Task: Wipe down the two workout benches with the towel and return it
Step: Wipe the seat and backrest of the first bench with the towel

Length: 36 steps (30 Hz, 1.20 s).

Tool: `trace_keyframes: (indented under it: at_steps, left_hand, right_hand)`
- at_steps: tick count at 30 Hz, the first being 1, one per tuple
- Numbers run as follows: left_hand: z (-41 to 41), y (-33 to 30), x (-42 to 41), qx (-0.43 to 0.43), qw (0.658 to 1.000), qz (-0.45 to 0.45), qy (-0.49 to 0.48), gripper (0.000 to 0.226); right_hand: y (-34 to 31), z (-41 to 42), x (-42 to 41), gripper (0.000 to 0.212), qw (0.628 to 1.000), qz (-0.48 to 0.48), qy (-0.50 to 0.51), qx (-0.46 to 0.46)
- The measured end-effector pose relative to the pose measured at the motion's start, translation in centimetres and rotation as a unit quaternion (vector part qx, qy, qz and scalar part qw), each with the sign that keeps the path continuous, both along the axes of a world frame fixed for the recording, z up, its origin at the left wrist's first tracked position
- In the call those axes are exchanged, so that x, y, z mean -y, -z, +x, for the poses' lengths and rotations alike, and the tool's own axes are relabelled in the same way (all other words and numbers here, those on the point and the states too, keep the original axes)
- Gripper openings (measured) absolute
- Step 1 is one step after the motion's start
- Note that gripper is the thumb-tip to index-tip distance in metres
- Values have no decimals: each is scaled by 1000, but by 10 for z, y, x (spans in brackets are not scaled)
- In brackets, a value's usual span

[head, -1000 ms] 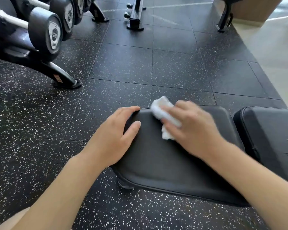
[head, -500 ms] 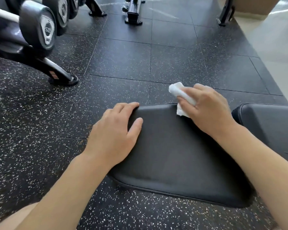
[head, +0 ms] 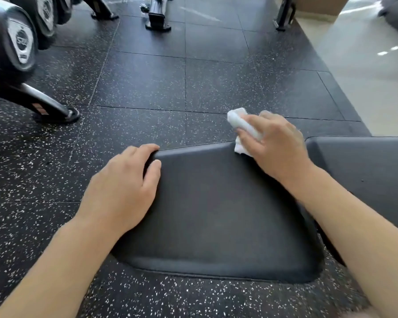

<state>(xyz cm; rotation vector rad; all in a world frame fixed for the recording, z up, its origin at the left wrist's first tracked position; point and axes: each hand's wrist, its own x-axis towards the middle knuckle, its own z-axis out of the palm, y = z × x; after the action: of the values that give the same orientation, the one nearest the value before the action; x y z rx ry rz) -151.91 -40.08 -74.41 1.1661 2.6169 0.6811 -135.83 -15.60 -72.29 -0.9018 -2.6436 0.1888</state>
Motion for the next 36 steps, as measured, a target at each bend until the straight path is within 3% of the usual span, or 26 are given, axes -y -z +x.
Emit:
trace_keyframes:
  at_steps: [2,6,13,17,22,26,29,31,33,35,36]
  left_hand:
    - [0,2,0,-10,1000,-2,1,43]
    - [5,5,4,-31,999,23,-28,41]
    - [9,-6,2,23,994,28,-105,45]
    - [7,-15,-1,44,995,-51,-67,42]
    - [1,-34,-5,141,983,-94,-70,39]
    - [-4,-35,-23,194,962,-105,-162,29]
    - [3,-32,-26,124,969,-105,-187,33]
    - [8,-26,-26,86,972,-100,-195,35]
    - [8,-21,-28,76,971,-106,-201,39]
    - [8,-21,-30,75,969,-119,-201,41]
    - [9,-22,-30,72,970,-118,-202,41]
  right_hand:
    - [6,0,-20,31,999,-18,41,15]
    - [16,-4,-15,33,999,26,32,3]
    - [3,5,41,35,999,-1,49,-15]
    - [-7,6,111,40,996,-56,69,31]
    - [-37,5,172,51,984,-128,29,123]
    - [-50,15,134,51,974,-116,-103,163]
    - [-50,18,59,50,968,-76,-63,230]
    - [-46,18,14,26,966,-18,-62,249]
    - [-42,10,-12,8,973,-52,-29,223]
    - [-36,-12,-12,42,966,-111,10,232]
    - [-32,-27,-4,48,968,-118,2,220]
